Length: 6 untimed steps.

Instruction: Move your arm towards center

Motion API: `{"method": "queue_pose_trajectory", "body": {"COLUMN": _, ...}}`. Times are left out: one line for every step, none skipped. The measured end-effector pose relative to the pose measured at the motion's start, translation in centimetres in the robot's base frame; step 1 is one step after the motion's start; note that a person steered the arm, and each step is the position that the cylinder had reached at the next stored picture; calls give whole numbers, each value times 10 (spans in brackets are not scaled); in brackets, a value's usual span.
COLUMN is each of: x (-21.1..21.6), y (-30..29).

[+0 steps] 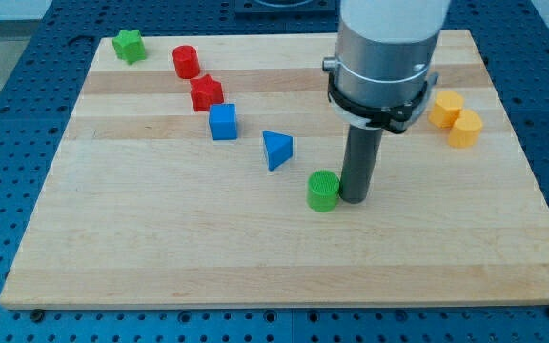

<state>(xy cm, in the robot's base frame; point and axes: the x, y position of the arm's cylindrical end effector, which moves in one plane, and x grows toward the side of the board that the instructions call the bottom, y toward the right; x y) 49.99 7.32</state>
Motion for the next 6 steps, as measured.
{"method": "queue_pose_trajectory", "body": {"x": 11, "y": 0}}
{"method": "queue_pose_trajectory", "body": {"x": 13, "y": -16}}
{"method": "queue_pose_trajectory", "body": {"x": 17, "y": -17}}
{"method": "queue_pose_trajectory", "body": {"x": 29, "y": 17}}
{"method": "queue_pose_trajectory", "body": {"x": 4, "y": 25}}
{"method": "queue_pose_trajectory", "body": {"x": -44, "y": 25}}
